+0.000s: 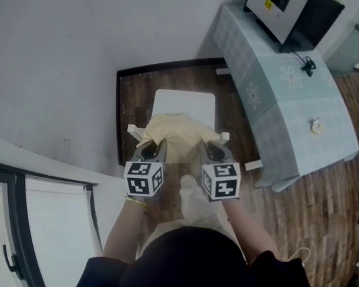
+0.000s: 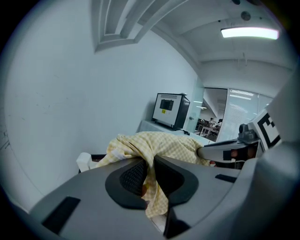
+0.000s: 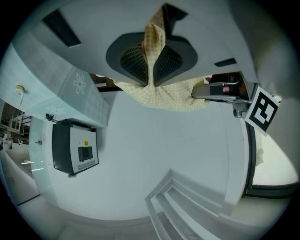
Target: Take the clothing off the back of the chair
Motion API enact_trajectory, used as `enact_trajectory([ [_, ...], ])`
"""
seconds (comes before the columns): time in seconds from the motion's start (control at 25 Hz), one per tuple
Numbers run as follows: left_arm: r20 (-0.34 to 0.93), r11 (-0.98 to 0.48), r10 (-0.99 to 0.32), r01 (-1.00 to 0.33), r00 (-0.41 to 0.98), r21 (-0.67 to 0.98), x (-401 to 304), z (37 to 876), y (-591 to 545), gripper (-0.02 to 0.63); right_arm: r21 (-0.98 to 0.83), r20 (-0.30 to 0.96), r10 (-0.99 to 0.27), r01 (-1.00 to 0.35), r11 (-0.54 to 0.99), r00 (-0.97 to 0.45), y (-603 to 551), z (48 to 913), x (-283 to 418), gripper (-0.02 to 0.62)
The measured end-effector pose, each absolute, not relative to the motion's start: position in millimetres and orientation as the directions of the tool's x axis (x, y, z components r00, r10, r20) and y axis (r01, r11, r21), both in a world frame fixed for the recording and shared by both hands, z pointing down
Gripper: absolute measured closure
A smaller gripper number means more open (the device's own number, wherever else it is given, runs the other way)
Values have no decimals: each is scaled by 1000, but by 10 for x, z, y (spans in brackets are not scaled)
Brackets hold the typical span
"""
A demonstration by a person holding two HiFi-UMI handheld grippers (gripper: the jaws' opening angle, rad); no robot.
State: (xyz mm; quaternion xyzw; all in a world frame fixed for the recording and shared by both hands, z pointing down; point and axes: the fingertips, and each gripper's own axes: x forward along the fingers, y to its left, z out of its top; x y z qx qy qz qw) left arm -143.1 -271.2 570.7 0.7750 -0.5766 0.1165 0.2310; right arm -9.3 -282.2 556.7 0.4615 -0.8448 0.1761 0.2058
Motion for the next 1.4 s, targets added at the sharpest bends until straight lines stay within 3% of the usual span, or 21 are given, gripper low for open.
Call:
enact_trajectory([
  [1.4, 188, -284, -936, -954, 298, 101, -1604, 3894, -2427, 560, 74, 262, -817, -833, 548, -514, -2530, 3854, -380, 548],
])
